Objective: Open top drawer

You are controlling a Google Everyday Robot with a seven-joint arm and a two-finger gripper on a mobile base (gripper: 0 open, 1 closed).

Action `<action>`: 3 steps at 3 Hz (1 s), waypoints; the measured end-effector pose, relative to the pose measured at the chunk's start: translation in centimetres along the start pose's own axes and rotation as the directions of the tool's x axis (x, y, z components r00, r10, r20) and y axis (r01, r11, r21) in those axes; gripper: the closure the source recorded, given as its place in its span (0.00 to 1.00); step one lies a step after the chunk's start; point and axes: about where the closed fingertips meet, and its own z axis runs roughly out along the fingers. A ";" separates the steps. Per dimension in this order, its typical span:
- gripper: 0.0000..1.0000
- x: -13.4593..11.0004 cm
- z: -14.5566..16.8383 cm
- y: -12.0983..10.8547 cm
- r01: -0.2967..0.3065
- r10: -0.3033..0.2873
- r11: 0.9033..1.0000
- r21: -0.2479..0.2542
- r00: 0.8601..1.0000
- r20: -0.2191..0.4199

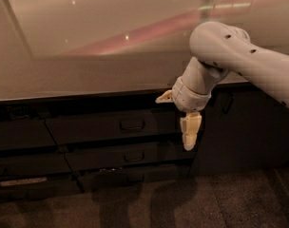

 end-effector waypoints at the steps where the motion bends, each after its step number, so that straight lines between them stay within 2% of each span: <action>1: 0.00 -0.4 0.4 -0.1 0.091 -0.090 0.996 -0.004 0.988 0.129; 2: 0.00 -0.4 0.4 -0.1 0.091 -0.090 0.996 -0.004 0.988 0.129; 3: 0.00 0.2 1.5 -0.7 0.071 -0.069 0.997 -0.033 0.997 0.041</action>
Offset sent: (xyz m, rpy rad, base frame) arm -0.0005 0.0026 -0.0011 0.1021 0.0272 0.0760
